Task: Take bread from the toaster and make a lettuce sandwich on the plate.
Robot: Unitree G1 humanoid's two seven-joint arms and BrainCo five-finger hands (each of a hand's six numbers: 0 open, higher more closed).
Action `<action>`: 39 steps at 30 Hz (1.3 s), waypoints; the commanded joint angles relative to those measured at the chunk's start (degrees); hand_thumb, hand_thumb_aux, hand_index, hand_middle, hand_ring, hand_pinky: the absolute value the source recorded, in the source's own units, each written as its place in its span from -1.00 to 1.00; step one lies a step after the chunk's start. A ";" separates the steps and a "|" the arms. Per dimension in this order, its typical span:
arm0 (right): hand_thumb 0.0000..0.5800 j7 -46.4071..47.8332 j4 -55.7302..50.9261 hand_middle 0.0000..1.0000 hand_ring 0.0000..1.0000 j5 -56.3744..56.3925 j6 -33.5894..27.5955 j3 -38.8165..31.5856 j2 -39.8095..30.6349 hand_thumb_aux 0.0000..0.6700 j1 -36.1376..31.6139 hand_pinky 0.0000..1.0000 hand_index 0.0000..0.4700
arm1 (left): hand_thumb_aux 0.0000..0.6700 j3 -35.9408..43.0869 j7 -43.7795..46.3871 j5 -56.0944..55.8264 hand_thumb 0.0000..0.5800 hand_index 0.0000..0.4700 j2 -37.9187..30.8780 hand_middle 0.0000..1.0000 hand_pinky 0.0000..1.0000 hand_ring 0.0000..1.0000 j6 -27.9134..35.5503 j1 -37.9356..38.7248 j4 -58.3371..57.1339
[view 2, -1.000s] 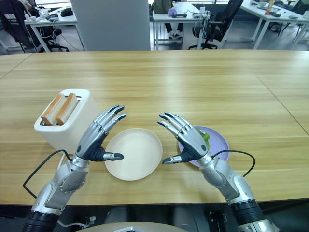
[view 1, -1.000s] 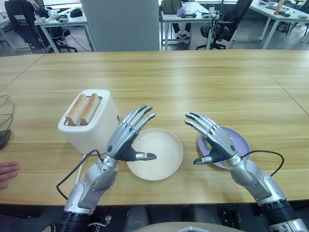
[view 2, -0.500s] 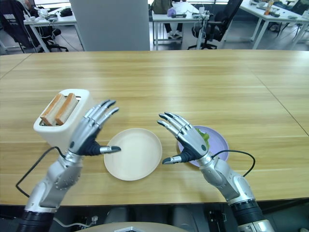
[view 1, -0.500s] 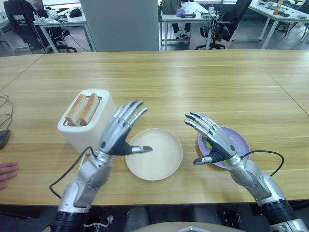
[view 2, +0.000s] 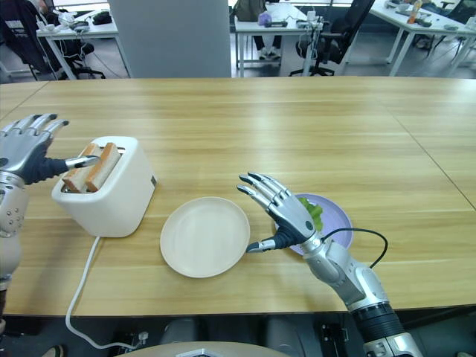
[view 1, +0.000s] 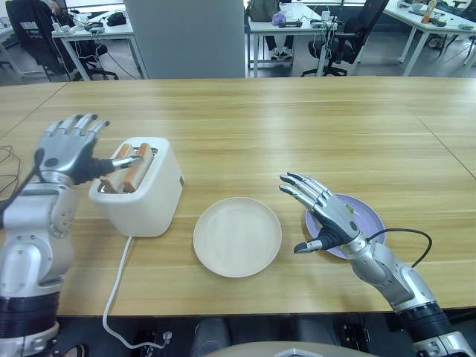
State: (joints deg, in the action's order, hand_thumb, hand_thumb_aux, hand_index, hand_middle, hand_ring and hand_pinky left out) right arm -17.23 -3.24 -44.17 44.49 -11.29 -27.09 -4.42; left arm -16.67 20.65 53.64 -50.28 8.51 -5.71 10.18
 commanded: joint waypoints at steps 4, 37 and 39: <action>-1.00 0.50 -0.73 -1.00 -1.00 0.28 0.07 -0.35 -0.30 -1.00 -0.25 -1.00 -1.00 | -1.00 8.21 2.17 1.11 -1.00 -1.00 -1.91 -1.00 -1.00 -1.00 1.17 -2.62 -10.07; -1.00 1.01 0.11 -1.00 -1.00 1.01 0.57 -0.20 -1.10 -1.00 0.83 -1.00 -1.00 | -1.00 13.82 -14.72 -5.87 -1.00 -1.00 -4.66 -1.00 -1.00 -1.00 -0.37 -15.67 -22.52; -1.00 1.03 0.17 -1.00 -1.00 0.97 0.52 -0.21 -1.06 -1.00 0.84 -1.00 -1.00 | -1.00 14.75 -15.52 -5.55 -1.00 -1.00 -5.01 -1.00 -1.00 -1.00 -0.69 -16.02 -24.99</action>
State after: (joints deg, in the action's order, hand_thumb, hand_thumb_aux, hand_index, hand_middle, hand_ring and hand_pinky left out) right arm -16.96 -3.36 -43.43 45.05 -11.44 -27.84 -4.02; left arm -3.08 5.78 48.38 -54.56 8.14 -21.45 -11.61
